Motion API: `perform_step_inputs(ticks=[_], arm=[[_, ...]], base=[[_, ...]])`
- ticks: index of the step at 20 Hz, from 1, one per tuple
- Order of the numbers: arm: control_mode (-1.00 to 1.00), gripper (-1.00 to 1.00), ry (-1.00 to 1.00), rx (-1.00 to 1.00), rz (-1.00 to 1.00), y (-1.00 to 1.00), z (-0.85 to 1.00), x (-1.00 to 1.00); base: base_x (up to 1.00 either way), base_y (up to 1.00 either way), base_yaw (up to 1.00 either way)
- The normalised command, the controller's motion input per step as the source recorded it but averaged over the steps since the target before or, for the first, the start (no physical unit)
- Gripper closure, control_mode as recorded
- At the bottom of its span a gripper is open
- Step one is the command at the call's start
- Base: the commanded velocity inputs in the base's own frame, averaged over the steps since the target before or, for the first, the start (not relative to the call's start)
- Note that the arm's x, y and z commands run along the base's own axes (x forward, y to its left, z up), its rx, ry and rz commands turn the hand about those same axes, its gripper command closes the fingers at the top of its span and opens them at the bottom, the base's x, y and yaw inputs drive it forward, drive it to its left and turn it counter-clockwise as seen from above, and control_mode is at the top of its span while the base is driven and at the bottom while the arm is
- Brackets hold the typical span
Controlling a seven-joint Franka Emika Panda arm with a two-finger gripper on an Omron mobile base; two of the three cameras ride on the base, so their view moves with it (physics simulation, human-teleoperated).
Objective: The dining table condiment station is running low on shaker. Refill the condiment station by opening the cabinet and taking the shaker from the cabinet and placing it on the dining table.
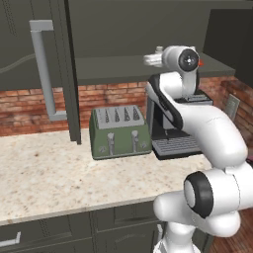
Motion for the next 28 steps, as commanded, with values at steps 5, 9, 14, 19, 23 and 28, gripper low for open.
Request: perform_step_inputs(ticks=[5,9,14,19,23,28], arm=[[-1.0,-1.0,0.0,0.0,0.0,0.0,0.0,0.53],[-1.0,-1.0,-0.01,0.03,0.04,-0.23,-0.03,0.47],[-1.0,-1.0,0.0,0.05,0.08,-0.3,-0.05,0.3],[-1.0,-1.0,0.0,0.02,0.06,-0.2,-0.02,0.21],[-1.0,-1.0,0.0,0.0,0.05,-0.11,-0.03,0.19],[-1.0,-1.0,0.0,0.0,0.04,-0.02,-0.06,0.23]], base=[[0.0,0.0,0.0],[0.0,0.0,0.0],[0.0,0.0,0.0],[0.0,0.0,0.0],[0.0,0.0,0.0],[0.0,0.0,0.0]])
